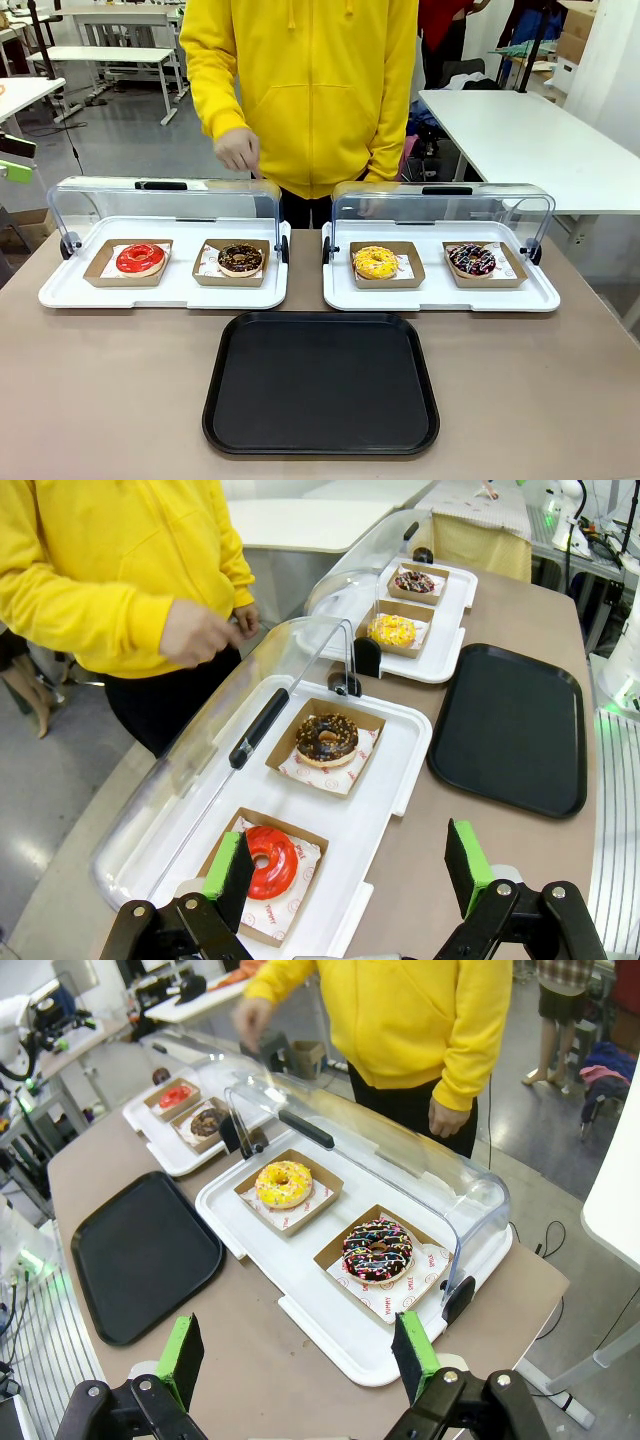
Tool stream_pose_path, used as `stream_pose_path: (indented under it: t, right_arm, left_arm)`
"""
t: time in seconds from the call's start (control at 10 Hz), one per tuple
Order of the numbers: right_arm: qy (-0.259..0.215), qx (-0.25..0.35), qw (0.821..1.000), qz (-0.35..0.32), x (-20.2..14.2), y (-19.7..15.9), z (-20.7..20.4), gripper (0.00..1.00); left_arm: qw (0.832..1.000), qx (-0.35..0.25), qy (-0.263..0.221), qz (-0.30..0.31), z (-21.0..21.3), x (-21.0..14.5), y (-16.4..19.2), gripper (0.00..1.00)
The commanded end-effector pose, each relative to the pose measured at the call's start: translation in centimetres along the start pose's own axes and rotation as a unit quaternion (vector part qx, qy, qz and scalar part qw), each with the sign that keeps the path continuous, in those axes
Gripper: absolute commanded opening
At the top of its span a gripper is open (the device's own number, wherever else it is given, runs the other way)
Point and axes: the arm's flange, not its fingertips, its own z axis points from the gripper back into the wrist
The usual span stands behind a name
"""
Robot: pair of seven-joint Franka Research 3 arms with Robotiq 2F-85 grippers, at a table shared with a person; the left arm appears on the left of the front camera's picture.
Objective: Move the second donut from the left to the tray.
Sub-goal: Pick up the Paper togo box containing the Donut indicated by the person and place it on the Handle tray.
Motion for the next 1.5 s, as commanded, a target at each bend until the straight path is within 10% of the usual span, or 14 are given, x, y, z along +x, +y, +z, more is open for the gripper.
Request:
stream_pose_path:
  t: [0.0,1.4]
  right_arm:
    - [-0.014,0.002,1.0,0.012,0.34,-0.25,0.05,1.0]
    - [-0.014,0.002,1.0,0.012,0.34,-0.25,0.05,1.0]
  left_arm:
    - [1.0,0.0,-0.01,-0.001,-0.12,0.29,0.21,1.0]
    - [1.0,0.0,-0.01,-0.001,-0.12,0.29,0.21,1.0]
